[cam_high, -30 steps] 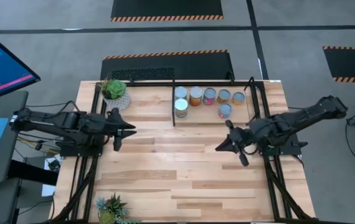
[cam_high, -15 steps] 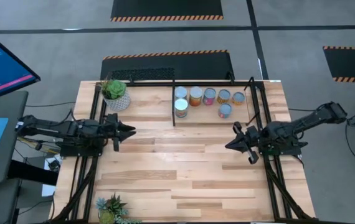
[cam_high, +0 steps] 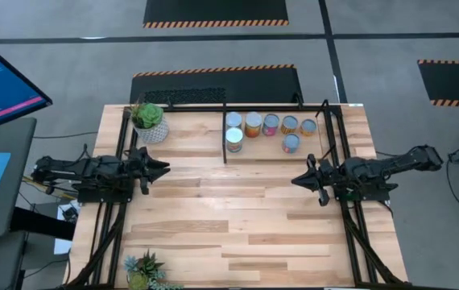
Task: Pick and place cans onto a shelf
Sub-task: Return to Home Position
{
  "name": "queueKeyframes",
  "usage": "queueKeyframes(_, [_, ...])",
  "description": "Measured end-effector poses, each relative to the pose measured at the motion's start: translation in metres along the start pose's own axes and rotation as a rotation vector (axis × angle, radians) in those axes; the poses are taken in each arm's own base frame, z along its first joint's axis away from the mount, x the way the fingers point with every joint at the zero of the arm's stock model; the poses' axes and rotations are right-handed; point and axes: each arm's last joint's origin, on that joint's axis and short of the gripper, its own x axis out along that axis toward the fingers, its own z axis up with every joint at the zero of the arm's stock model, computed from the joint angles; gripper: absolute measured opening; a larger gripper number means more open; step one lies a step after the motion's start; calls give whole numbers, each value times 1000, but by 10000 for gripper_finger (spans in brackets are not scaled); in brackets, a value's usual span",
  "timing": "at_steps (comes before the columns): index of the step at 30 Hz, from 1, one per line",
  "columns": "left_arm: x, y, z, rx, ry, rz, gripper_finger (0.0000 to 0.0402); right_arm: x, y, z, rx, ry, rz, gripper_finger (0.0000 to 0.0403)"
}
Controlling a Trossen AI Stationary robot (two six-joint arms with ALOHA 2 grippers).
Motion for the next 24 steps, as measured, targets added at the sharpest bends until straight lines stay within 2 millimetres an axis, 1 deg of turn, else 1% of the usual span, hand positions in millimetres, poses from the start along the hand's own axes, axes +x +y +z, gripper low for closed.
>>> queueKeyframes(2, [-1, 1, -1, -5, 23, 10, 105, -2, -2, -1, -1, 6, -17, 31])
queueKeyframes(5, [-5, 0, 3, 35, 50, 21, 105, -4, -4, -4, 8, 38, -36, 32])
queueKeyframes(8, [-10, 1, 6, 76, 99, 36, 105, -6, -5, -6, 68, 48, -42, 33])
queueKeyframes(10, [-12, -1, 10, 96, 90, 11, 105, -6, -5, -6, 105, 49, -41, 33])
queueKeyframes(15, [-9, -4, 12, 129, 32, -45, 105, -6, -5, -7, 111, 59, -37, 31])
queueKeyframes(19, [-1, -4, 3, 138, -14, -109, 105, -6, -5, -7, 112, 59, -37, 32])
queueKeyframes(22, [6, -3, -8, 144, -34, -159, 105, -6, -5, -7, 112, 59, -37, 33])
queueKeyframes(24, [8, -4, -10, 163, -51, -213, 105, -6, -5, -7, 113, 59, -37, 34])
